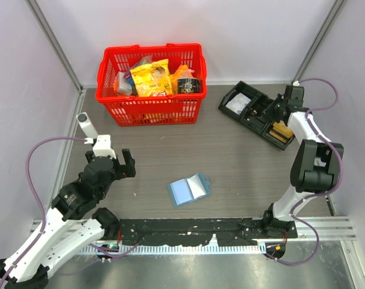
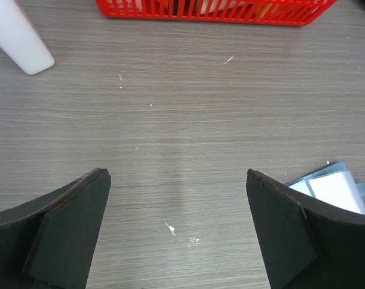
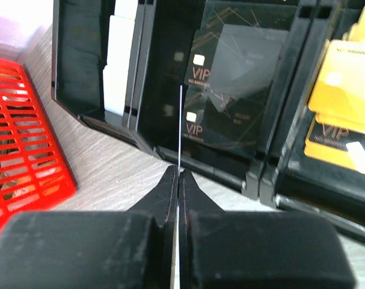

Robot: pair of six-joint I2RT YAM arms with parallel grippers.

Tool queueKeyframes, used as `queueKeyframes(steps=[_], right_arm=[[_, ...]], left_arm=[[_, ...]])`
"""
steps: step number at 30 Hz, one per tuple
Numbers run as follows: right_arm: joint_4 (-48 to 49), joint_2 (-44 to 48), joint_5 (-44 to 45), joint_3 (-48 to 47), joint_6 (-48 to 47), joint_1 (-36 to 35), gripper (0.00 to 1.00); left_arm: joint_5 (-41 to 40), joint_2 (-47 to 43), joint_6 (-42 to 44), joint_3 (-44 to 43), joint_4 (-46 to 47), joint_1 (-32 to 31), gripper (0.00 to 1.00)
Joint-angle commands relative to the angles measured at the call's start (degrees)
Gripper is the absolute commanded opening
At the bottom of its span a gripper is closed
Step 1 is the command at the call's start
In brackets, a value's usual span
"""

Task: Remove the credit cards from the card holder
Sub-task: Place the credit card in the storage box.

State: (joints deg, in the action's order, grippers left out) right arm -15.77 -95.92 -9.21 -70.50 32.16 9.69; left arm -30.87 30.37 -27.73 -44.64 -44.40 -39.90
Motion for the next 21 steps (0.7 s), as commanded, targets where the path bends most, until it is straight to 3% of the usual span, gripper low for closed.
queueKeyframes(steps=[1, 6, 10, 14, 21], right_arm=[[-0.75, -5.06, -2.99, -7.01, -1.58, -0.20, 0.01], [-2.33, -10.78, -4.85, -11.23, -1.31, -0.11, 0.01], [-4.88, -10.69, 1.03, -12.38, -2.54, -0.03, 0.27], [-8.04, -9.20, 6.57, -13.79, -3.95, 0.06, 0.42], [-9.63, -3.94, 11.68, -13.79, -5.97, -0.64, 0.45]], left_arm=[[1.43, 0.22, 1.36, 0.26, 2.57, 1.75, 1.00], [2.66, 0.22, 1.53, 0.43, 3.09, 3.60, 1.00], [3.45, 0.65, 1.62, 0.52, 3.36, 4.48, 1.00], [4.68, 0.92, 1.80, 0.52, 3.53, 5.18, 1.00], [5.38, 0.92, 1.89, 0.61, 3.80, 6.68, 1.00]])
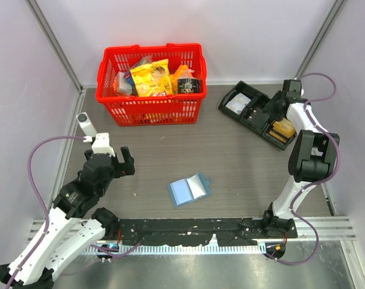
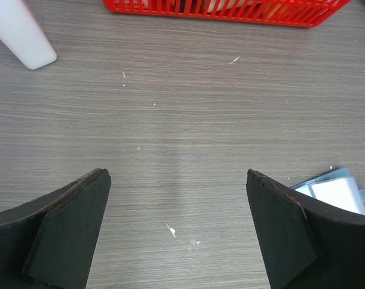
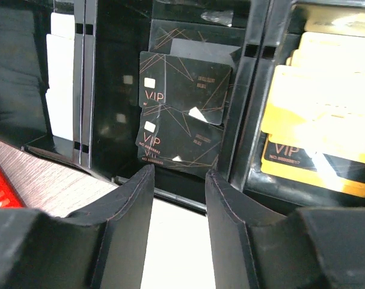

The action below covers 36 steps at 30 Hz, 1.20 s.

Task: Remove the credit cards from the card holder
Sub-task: Place the credit card in the storage box, then move the card holder to the center of the board.

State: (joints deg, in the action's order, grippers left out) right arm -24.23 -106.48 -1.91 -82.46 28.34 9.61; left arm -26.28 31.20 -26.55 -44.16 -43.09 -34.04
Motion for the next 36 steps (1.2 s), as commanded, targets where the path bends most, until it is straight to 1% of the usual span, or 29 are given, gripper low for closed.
queueKeyframes(steps=[1, 3, 5, 6, 7, 8, 11, 12, 13, 15, 19, 23, 28, 33, 36], right_arm=[[-1.08, 8.02, 4.29, -1.40, -2.41, -0.99, 0.45], [-0.91, 10.66, 4.98, 0.27, -3.46, -3.09, 0.45], [-0.82, 13.12, 5.77, 2.47, -4.17, -6.17, 0.45], [-0.73, 14.27, 5.95, 4.21, -5.04, -8.88, 0.45], [-0.73, 16.37, 6.74, 5.28, -5.13, -9.60, 0.45], [-0.65, 17.35, 7.09, 6.94, -5.48, -14.13, 0.45], [0.05, 22.78, 8.32, 12.30, -5.23, -21.63, 0.45], [0.58, 23.67, 7.72, 13.45, -5.05, -25.48, 0.46], [0.67, 25.25, 7.28, 15.46, -4.52, -27.08, 0.45], [1.38, 27.19, 7.10, 18.36, -2.95, -33.83, 0.45], [1.99, 29.48, 6.48, 23.72, 0.74, -43.06, 0.45], [3.92, 31.15, 6.31, 29.18, 4.00, -50.28, 0.46], [6.55, 32.47, 5.95, 33.84, 8.13, -59.07, 0.46], [9.37, 31.51, 9.55, 36.75, 11.47, -65.94, 0.45], [9.46, 29.84, 12.54, 36.58, 12.88, -71.72, 0.45]], left_arm=[[0.97, 0.09, 0.79, 0.22, 2.49, 0.99, 1.00], [1.06, 0.00, 0.71, 0.22, 2.57, 1.35, 1.00], [1.32, 0.18, 0.71, 0.22, 2.66, 1.70, 1.00], [1.24, 0.18, 0.71, 0.22, 2.66, 1.96, 1.00], [1.41, 0.26, 0.71, 0.22, 2.66, 2.05, 1.00], [1.32, 0.26, 0.71, 0.22, 2.66, 2.14, 1.00], [1.67, 0.18, 0.71, 0.22, 2.66, 2.40, 1.00], [1.59, 0.26, 0.79, 0.22, 2.66, 2.40, 1.00], [1.67, 0.18, 0.71, 0.30, 2.75, 2.49, 1.00], [1.76, 0.26, 0.79, 0.30, 2.75, 2.66, 1.00], [1.59, 0.09, 0.71, 0.39, 2.84, 2.93, 1.00], [1.06, -0.18, 0.62, 0.48, 2.84, 3.10, 1.00], [0.88, 0.09, 0.62, 0.48, 2.92, 3.19, 1.00], [-0.08, 0.18, 0.44, 0.57, 2.75, 3.37, 1.00], [-0.78, -0.26, 0.27, 0.74, 2.75, 3.37, 1.00]])
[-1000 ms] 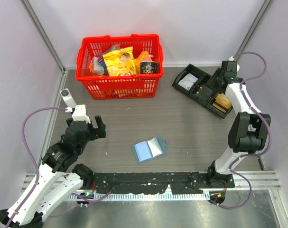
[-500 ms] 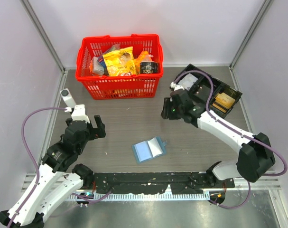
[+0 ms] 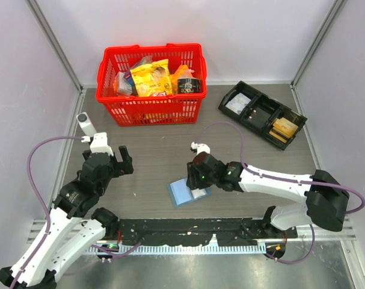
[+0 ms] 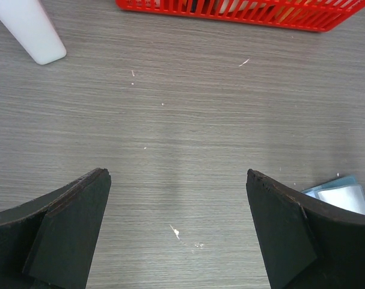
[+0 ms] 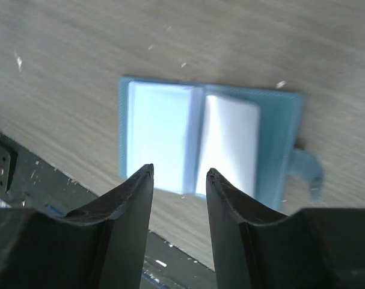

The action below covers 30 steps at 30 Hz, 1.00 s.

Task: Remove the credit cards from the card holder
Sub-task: Move the card holder to the center of the board.

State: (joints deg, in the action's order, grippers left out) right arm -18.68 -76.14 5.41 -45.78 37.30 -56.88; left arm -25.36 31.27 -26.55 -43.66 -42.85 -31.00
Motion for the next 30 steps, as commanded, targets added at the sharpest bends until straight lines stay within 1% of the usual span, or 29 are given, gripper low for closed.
queueKeyframes(steps=[1, 6, 10, 14, 20, 24, 27, 30], right_arm=[[3.56, -1.89, 6.62, -0.27, 4.36, -6.21, 0.45], [0.31, -8.22, 11.98, -2.82, 7.17, -11.05, 0.45], [-1.45, -13.06, 15.41, -4.67, 7.26, -11.67, 0.45], [-1.71, -16.93, 17.97, -6.51, 6.12, -10.45, 0.46], [0.83, -26.41, 18.50, -11.25, 2.70, -3.51, 0.46], [3.72, -30.64, 18.15, -17.49, -3.97, 1.94, 0.46], [4.35, -31.70, 15.87, -23.71, -8.11, 6.77, 0.46], [2.51, -30.22, 15.33, -28.39, -11.10, 10.73, 0.47]], left_arm=[[-1.71, -0.24, 0.27, 0.24, 2.60, 0.24, 1.00], [-2.41, 0.20, 0.27, 0.15, 2.42, 0.42, 0.99], [-2.67, 0.55, 0.00, 0.15, 2.25, 0.42, 1.00], [-2.93, 0.64, 0.00, 0.15, 2.25, 0.59, 1.00], [-3.46, 0.81, 0.00, -0.02, 1.98, 1.03, 1.00], [-3.81, 0.20, -0.17, -0.02, 1.81, 1.30, 1.00], [-4.34, -0.50, -0.61, 0.07, 1.72, 1.38, 1.00], [-5.57, -1.12, -1.05, -0.02, 1.19, 1.38, 1.00]])
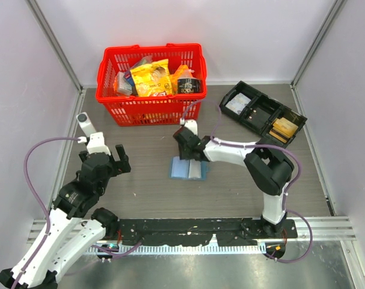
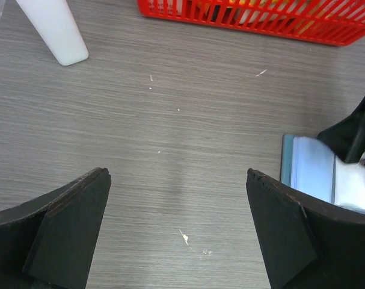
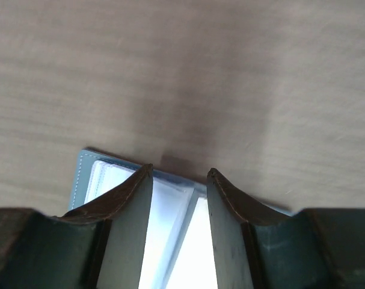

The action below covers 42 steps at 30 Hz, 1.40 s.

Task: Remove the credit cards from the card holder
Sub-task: Move the card holder to the center of the board, then reset both arms

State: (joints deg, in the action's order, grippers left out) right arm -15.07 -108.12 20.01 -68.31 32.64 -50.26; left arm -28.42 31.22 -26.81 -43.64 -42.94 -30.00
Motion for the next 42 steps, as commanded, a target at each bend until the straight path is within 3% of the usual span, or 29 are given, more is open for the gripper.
queueKeyframes(steps=[1, 5, 8, 17, 21, 25, 31, 35, 42], right_arm=[[-1.36, 2.38, 0.56, -6.82, -6.89, 4.73, 0.48], [-3.03, 10.70, 1.17, -5.61, -8.47, 8.86, 0.51], [-3.65, 17.48, 3.19, 0.35, -7.95, 13.59, 0.55], [-13.21, 51.40, 15.04, 13.29, -9.69, 29.60, 0.67], [-18.31, 65.12, 24.18, 13.91, -12.68, 29.69, 0.70], [-19.47, 77.86, 27.62, 15.05, -16.55, 29.78, 0.70], [-11.75, 95.44, 26.84, 23.20, -20.95, 29.78, 0.71], [-5.59, 107.91, 24.82, 29.88, -22.71, 29.78, 0.70], [-5.85, 107.94, 24.29, 32.63, -21.30, 29.78, 0.70]], left_arm=[[-2.86, -0.99, -0.79, -0.04, 1.28, 0.47, 1.00], [-4.70, -2.57, -1.05, -0.13, 0.93, 0.47, 1.00], [-6.90, -4.32, -1.49, -0.31, 0.75, 0.47, 1.00], [-12.09, -13.72, -5.27, -0.39, -0.74, 0.47, 1.00], [-13.85, -19.17, -5.80, -0.83, -1.53, 0.47, 1.00], [-16.83, -25.06, -5.71, -0.84, -2.67, 0.47, 1.00], [-17.71, -33.67, -5.27, 0.13, -2.59, 0.47, 1.00], [-19.30, -33.15, -6.24, 0.13, -4.17, 0.47, 1.00], [-20.70, -33.60, -6.50, 0.75, -4.43, 0.56, 1.00]])
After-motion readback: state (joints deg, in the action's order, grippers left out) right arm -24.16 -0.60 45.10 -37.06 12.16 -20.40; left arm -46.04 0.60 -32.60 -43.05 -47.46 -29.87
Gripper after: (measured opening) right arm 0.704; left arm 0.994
